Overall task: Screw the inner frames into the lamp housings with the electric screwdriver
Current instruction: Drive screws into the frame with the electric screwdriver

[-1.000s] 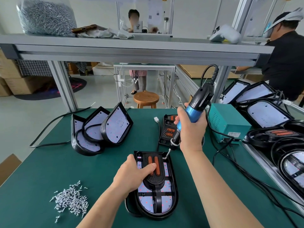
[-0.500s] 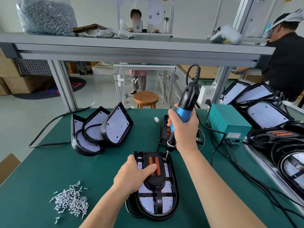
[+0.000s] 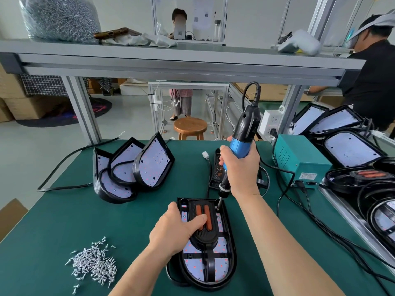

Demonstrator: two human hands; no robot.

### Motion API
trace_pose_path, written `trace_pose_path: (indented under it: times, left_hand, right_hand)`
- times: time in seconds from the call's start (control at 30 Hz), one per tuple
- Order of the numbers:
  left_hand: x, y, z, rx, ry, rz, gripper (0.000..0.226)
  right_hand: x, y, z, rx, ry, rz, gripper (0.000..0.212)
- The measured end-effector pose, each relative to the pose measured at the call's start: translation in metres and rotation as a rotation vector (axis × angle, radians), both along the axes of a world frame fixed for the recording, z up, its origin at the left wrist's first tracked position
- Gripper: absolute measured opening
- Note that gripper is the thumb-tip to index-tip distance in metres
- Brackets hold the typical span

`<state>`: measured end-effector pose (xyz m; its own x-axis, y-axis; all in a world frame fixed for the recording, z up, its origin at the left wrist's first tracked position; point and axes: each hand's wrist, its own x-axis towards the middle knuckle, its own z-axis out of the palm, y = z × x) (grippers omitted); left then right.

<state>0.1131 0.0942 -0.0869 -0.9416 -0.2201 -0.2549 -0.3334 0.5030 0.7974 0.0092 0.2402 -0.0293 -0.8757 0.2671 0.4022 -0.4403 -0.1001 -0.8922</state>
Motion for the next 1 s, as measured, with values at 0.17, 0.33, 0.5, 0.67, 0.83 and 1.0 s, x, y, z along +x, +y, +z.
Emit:
trace_pose_path:
  times: [0.17,0.33,0.5,0.67,0.83,1.0]
  left_hand:
    - [0.000,-0.001,0.001,-0.010,-0.001,0.001,0.060]
    - [-0.001,0.000,0.002,-0.021,-0.008,-0.003,0.059]
    - [-0.002,0.000,0.000,-0.044,-0.005,0.000,0.059]
    - [-0.003,-0.001,-0.001,-0.032,-0.002,0.000,0.057]
    - [-0.004,-0.002,-0.003,-0.044,-0.012,0.003,0.059]
    - [-0.005,-0.002,-0.002,-0.036,-0.009,-0.014,0.057]
  right_hand:
    - [0.000,-0.001,0.000,0.004,-0.002,0.015,0.032]
    - [0.001,-0.004,0.000,0.035,0.039,0.005,0.023]
    - [0.007,-0.013,-0.003,0.123,0.087,0.054,0.027]
    - [0.012,-0.016,-0.003,0.153,0.093,0.167,0.023]
    - [0.018,-0.021,-0.003,0.206,0.097,0.255,0.018]
    - [0.022,-0.009,0.019,0.131,0.094,0.207,0.022]
